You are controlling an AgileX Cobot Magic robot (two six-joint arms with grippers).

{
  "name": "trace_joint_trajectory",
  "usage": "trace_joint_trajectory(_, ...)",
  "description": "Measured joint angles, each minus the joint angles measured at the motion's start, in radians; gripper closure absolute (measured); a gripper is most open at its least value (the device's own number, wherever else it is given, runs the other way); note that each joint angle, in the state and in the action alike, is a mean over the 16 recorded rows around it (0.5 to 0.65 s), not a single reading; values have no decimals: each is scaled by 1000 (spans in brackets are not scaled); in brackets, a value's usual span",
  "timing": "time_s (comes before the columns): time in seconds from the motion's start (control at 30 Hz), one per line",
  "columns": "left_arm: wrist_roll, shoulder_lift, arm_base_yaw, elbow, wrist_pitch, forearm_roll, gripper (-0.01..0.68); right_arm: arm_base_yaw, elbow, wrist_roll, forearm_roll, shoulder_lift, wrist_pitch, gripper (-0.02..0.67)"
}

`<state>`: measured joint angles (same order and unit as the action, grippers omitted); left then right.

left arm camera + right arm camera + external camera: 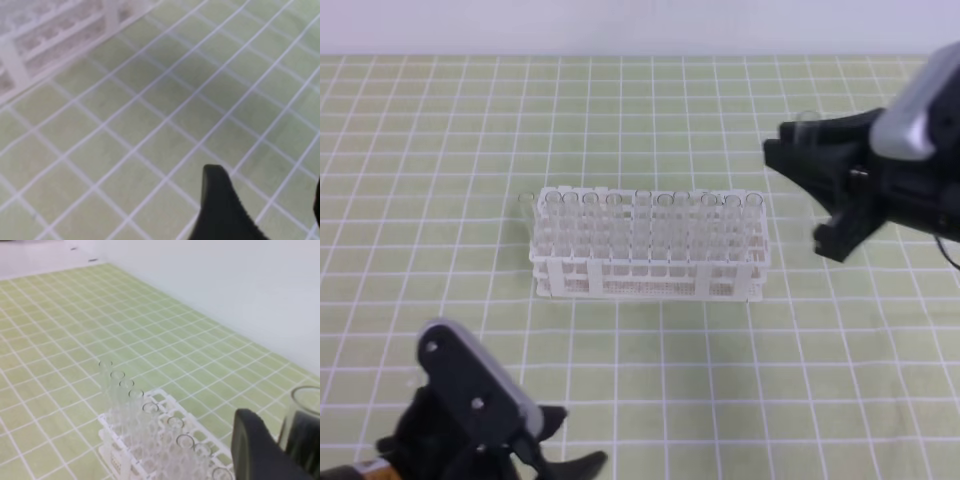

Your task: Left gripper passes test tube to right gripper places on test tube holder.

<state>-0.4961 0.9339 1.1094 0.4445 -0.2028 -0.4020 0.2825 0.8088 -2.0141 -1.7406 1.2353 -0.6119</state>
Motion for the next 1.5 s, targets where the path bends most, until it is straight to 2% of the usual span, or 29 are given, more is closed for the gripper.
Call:
trace_joint_trajectory(0.17,-20,-42,0,0,-92,0,370,0,45,-18,-1,79,-18,557)
trace_joint_trajectory(0.4,-39,-72,0,0,-119,-21,415,0,76,-56,-1,127,-43,557)
trace_joint_trajectory(0.83,-35,-75,0,0,-119,-99,421,0,78,-93,-1,129,-50,557)
trace_joint_trajectory(1.5,-35,-73,0,0,-118,-105,422,-2,78,-92,-1,129,-58,558)
